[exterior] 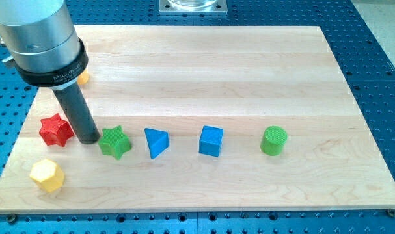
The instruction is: Push the blue cube to the top left side of the board
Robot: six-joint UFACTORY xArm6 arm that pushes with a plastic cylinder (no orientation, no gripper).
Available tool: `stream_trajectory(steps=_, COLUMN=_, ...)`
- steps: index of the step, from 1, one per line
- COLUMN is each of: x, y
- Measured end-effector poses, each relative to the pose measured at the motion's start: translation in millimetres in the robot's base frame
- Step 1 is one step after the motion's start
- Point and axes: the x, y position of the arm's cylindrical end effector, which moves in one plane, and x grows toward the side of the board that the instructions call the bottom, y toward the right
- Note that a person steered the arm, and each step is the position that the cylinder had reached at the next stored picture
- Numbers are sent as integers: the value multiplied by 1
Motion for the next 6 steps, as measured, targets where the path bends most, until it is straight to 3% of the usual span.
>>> stream_trajectory(steps=2, x=-14, y=4)
stream_trajectory(steps=4, x=-49, y=-33)
stream_trajectory(steps=5, x=-37, y=62)
stream_trajectory(steps=6, x=-64, y=179)
